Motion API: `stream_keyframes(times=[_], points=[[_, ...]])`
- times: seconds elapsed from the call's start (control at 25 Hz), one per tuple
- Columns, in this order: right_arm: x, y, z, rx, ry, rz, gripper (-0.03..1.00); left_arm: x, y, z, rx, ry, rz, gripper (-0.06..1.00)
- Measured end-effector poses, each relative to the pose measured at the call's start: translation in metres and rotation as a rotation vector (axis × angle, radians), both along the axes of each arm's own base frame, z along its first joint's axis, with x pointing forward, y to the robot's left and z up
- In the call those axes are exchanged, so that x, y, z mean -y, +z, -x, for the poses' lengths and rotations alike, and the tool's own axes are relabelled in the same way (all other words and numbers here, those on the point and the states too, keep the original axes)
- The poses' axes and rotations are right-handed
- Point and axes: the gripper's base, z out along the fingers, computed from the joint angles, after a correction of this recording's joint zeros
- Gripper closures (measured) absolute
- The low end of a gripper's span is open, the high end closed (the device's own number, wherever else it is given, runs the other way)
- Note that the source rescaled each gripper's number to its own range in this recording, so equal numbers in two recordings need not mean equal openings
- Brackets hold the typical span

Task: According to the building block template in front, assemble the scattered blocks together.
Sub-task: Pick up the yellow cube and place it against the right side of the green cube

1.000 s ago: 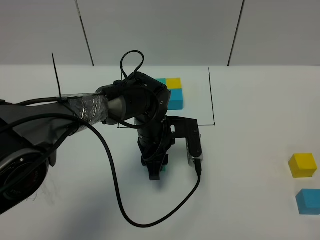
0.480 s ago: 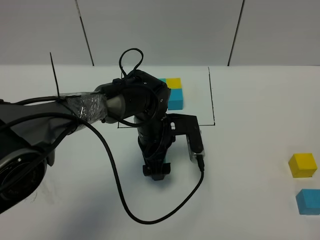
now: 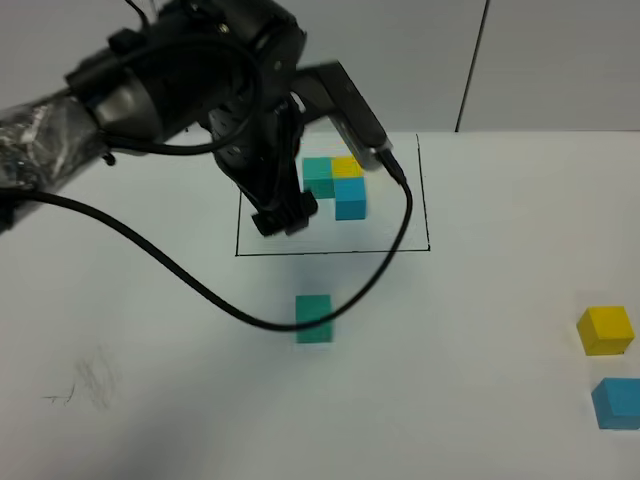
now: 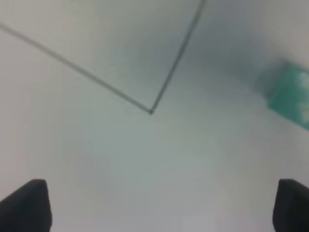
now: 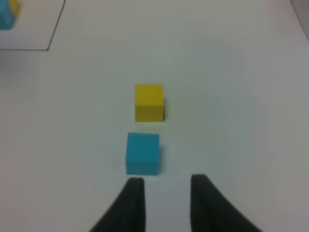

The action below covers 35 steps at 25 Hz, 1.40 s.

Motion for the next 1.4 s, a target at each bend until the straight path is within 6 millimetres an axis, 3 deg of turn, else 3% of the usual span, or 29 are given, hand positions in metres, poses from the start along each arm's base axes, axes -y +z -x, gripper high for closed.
stream_keyframes(times=[0.16, 0.36, 0.48, 0.68, 0.92, 1.2, 1.4], points=[[0.0, 0.0, 0.0, 0.0, 0.0, 0.0, 0.97, -0.031, 0.062, 0.005, 0.27, 0.235, 0.043, -0.06], [0.0, 0.0, 0.0, 0.0, 0.0, 0.0, 0.97, -0.094, 0.134, 0.028, 0.465, 0.506, 0.232, -0.04], [0.0, 0.0, 0.0, 0.0, 0.0, 0.0, 0.97, -0.133, 0.175, 0.058, 0.539, 0.58, 0.341, 0.01], [0.0, 0.0, 0.0, 0.0, 0.0, 0.0, 0.97, -0.183, 0.211, 0.121, 0.634, 0.607, 0.396, 0.12], [0.0, 0.0, 0.0, 0.0, 0.0, 0.0, 0.97, -0.223, 0.208, 0.218, 0.672, 0.498, 0.4, 0.26], [0.0, 0.0, 0.0, 0.0, 0.0, 0.0, 0.97, -0.27, 0.166, 0.343, 0.765, 0.427, 0.569, 0.29], [0.0, 0.0, 0.0, 0.0, 0.0, 0.0, 0.97, -0.268, 0.126, 0.391, 0.7, 0.352, 0.785, 0.29]])
